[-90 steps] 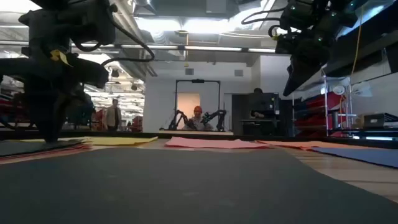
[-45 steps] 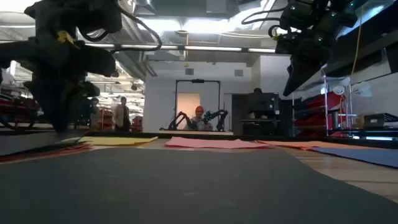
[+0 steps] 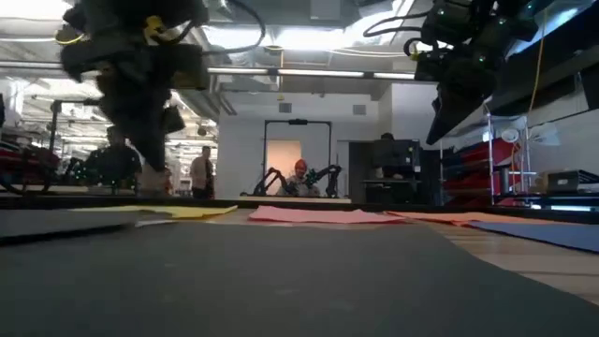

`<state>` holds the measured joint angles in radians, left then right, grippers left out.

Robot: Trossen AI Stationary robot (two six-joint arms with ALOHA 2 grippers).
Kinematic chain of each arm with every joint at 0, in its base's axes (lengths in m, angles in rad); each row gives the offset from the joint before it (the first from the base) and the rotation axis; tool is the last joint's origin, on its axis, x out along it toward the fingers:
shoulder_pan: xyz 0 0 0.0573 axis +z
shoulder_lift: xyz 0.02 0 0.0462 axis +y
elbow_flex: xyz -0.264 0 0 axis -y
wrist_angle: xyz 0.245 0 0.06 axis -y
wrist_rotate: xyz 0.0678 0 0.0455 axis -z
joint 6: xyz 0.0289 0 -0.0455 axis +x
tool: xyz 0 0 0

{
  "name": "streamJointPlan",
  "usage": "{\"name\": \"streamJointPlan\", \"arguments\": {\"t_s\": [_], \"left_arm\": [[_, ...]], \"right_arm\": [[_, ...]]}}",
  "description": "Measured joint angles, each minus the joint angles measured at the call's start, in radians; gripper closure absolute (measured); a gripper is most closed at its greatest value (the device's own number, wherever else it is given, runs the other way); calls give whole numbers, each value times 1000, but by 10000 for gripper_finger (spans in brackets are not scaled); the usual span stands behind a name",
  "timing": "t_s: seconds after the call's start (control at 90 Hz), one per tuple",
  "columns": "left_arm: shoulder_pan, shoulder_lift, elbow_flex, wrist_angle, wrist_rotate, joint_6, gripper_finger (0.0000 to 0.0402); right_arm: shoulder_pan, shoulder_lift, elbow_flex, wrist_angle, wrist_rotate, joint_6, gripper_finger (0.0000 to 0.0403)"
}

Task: Organize paper
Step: Stack the black paper on the top of the black paper

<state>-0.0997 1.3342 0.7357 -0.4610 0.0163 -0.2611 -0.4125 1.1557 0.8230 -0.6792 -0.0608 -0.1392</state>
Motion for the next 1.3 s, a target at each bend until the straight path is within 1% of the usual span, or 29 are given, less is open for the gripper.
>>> {"name": "streamJointPlan", "arguments": {"t_s": [0.122, 0.189, 0.244, 0.311, 0.367, 0.478, 0.622, 0.733, 0.844, 0.956, 1.078, 1.3], "left_arm": [[31, 0, 0, 81, 27, -38, 401], [28, 0, 1, 93, 79, 12, 401], [17, 0, 1, 70, 109, 71, 401], [1, 0, 1, 27, 114, 139, 401], [-4, 0, 1, 6, 114, 166, 397], [-2, 0, 1, 0, 121, 187, 373], [15, 15, 1, -1, 149, 186, 327], [31, 70, 1, -1, 178, 188, 294], [37, 141, 0, 4, 191, 190, 271], [37, 187, 0, 29, 214, 190, 256], [37, 210, 0, 38, 216, 194, 245], [37, 214, 0, 35, 201, 213, 242]], "right_arm": [[0, 0, 0, 0, 0, 0, 256], [0, 0, 0, 0, 0, 0, 256], [0, 0, 0, -1, -1, 0, 256], [0, 0, 0, -2, -1, 0, 256], [0, 0, 0, -2, -2, 0, 256], [0, 0, 0, -2, -2, 0, 256], [0, 0, 0, -2, -3, 0, 256], [0, 0, 0, -2, -3, 0, 256], [0, 0, 0, -2, -3, 0, 256], [0, 0, 0, -2, -3, 0, 256], [0, 0, 0, -2, -3, 0, 256], [0, 0, 0, -3, -3, 0, 256]]}}
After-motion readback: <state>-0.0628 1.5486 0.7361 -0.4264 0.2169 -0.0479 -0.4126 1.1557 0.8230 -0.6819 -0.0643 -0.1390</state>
